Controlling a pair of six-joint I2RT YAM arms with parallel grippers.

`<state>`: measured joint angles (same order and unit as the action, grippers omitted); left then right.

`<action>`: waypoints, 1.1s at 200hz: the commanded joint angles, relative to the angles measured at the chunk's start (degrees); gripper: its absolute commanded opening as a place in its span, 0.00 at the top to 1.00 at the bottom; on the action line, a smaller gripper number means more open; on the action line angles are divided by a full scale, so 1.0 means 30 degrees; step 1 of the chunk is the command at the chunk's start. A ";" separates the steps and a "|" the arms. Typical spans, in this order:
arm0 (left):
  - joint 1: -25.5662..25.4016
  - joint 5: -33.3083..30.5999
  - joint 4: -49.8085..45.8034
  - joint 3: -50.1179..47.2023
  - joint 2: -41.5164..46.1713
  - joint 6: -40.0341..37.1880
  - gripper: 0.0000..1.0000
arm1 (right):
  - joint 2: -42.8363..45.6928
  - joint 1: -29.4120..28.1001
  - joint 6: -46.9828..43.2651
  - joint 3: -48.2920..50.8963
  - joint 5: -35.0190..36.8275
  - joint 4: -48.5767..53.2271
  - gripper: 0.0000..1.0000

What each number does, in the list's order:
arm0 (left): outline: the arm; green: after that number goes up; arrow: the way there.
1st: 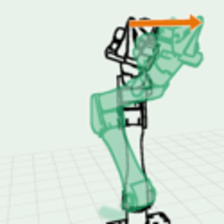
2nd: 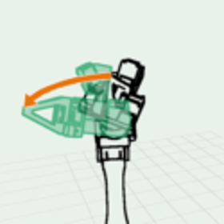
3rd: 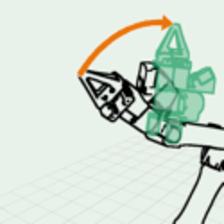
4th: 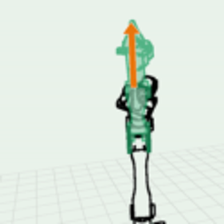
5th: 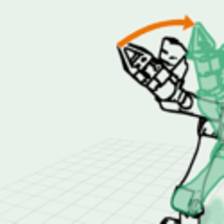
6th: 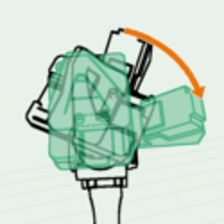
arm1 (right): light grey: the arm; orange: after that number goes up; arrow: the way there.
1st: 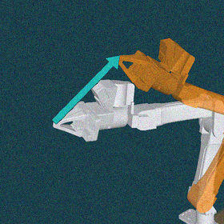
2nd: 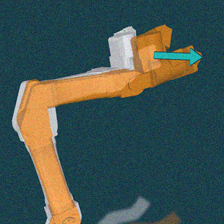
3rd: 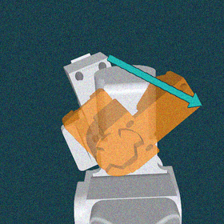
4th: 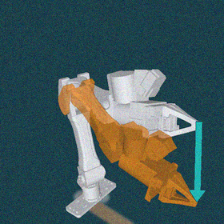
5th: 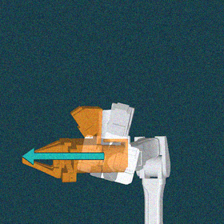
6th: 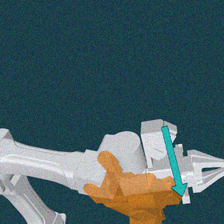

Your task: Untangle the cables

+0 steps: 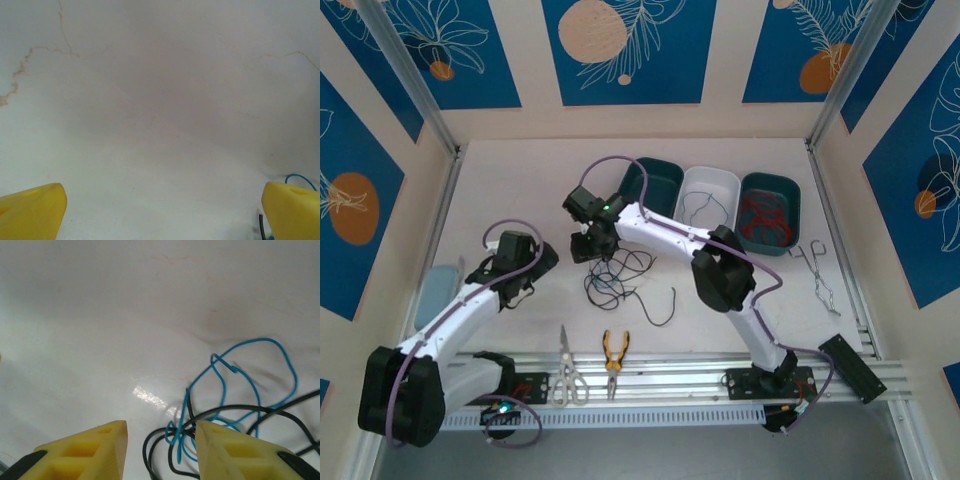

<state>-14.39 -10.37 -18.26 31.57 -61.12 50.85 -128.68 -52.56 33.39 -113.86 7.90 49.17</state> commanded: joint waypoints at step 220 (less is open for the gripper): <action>0.0256 0.5508 0.5328 -0.0867 -0.0475 -0.2381 0.00 | 0.6814 0.0555 -0.1491 0.4193 -0.1415 -0.5433 1.00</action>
<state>-14.24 0.91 -7.60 29.58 -61.56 45.89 -113.89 -51.24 31.48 -104.22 4.86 39.09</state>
